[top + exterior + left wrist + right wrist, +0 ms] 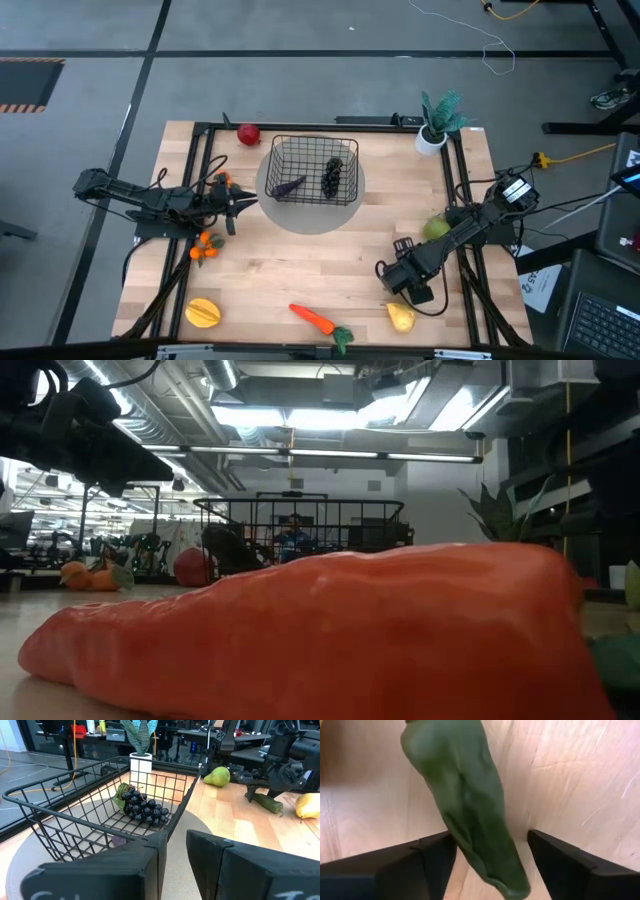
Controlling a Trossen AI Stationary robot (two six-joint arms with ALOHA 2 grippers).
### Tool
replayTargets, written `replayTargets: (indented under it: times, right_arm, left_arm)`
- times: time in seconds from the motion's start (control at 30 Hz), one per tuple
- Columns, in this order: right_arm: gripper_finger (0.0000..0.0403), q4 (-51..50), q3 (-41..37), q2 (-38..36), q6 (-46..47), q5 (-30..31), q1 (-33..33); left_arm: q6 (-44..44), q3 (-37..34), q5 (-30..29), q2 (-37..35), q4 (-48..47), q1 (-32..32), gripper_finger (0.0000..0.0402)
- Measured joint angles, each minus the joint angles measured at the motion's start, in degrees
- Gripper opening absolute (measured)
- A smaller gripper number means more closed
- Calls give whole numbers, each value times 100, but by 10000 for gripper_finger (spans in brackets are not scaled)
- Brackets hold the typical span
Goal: Build produce basket
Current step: Put the green chili pepper into the black wire basket
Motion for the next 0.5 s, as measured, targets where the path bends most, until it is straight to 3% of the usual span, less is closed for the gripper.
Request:
replayTargets:
  times: [0.33,0.5]
  right_arm:
    - [142,30,-6,0,257,104,-10]
    - [74,37,-6,4,1407,201,-23]
  left_arm:
    - [1194,0,-2,-1,3,0,64]
    - [1761,-1,0,0,3,0,64]
